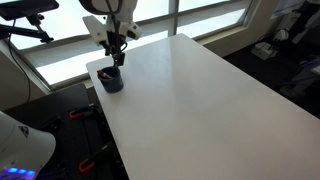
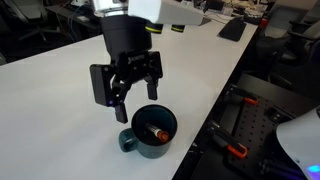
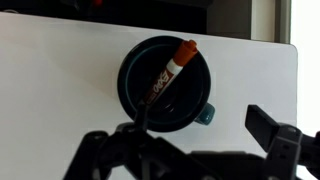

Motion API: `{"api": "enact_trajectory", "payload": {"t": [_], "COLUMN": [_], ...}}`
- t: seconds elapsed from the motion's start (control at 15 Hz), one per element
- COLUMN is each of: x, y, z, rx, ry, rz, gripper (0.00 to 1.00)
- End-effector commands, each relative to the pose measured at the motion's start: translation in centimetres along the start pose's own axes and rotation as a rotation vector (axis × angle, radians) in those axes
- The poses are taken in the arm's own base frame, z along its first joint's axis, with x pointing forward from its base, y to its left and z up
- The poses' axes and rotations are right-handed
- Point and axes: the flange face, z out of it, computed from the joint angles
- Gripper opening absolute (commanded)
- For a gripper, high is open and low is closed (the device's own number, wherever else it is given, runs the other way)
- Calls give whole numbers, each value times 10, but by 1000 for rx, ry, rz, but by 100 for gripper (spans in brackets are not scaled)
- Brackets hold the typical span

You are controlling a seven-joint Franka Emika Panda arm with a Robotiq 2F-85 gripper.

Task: Remove the marker from the mug

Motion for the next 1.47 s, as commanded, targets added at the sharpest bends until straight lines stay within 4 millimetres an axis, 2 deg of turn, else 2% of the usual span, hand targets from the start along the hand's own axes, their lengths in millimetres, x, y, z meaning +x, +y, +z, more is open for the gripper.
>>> {"api": "enact_trajectory", "payload": {"t": [0.0, 0.53, 0.6, 0.73, 1.13, 1.2, 1.4], "x": [5, 4, 4, 4, 7, 8, 8], "y": [-4, 5, 7, 8, 6, 5, 4], "z": [2, 53, 57, 62, 66, 66, 64], "rx": [6, 39, 39, 41, 45, 45, 47], "ry": [-57, -185, -196, -214, -233, -234, -242], "rz": [91, 205, 208, 213, 216, 216, 215], "gripper": [100, 100, 77, 66, 18, 12, 7]}}
